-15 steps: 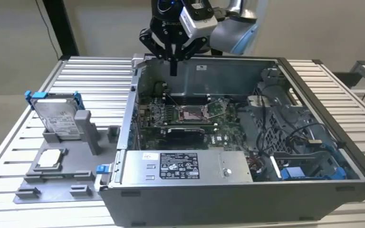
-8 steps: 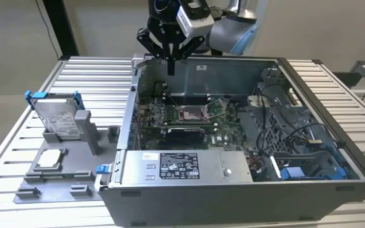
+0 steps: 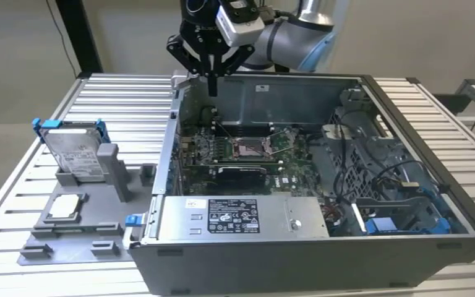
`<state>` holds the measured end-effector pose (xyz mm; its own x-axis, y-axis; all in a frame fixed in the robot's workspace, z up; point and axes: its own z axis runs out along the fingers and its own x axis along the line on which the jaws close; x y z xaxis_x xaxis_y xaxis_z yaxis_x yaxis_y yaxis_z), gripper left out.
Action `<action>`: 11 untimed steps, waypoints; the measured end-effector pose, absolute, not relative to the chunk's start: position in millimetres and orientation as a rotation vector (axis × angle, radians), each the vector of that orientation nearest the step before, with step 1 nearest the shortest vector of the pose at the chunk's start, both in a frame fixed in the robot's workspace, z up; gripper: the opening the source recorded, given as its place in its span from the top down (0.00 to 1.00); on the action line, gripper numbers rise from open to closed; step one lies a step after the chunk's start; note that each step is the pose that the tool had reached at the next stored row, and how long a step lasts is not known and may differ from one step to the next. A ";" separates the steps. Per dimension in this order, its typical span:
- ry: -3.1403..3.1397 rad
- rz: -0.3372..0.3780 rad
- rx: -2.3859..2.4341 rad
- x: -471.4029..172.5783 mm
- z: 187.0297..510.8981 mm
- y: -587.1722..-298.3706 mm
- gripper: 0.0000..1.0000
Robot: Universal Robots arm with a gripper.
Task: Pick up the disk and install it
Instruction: 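Reach for the disk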
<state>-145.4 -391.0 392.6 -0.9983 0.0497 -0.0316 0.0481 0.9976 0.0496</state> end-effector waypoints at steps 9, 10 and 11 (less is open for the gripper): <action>3.108 0.076 0.053 -163.6 392.7 -389.9 1.00; 3.108 0.076 0.052 -165.1 392.6 -389.8 1.00; 3.108 0.077 0.051 -166.7 392.6 -389.8 1.00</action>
<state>-166.7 -389.8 392.6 -0.9989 0.0335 -0.0316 0.0319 0.9983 0.0497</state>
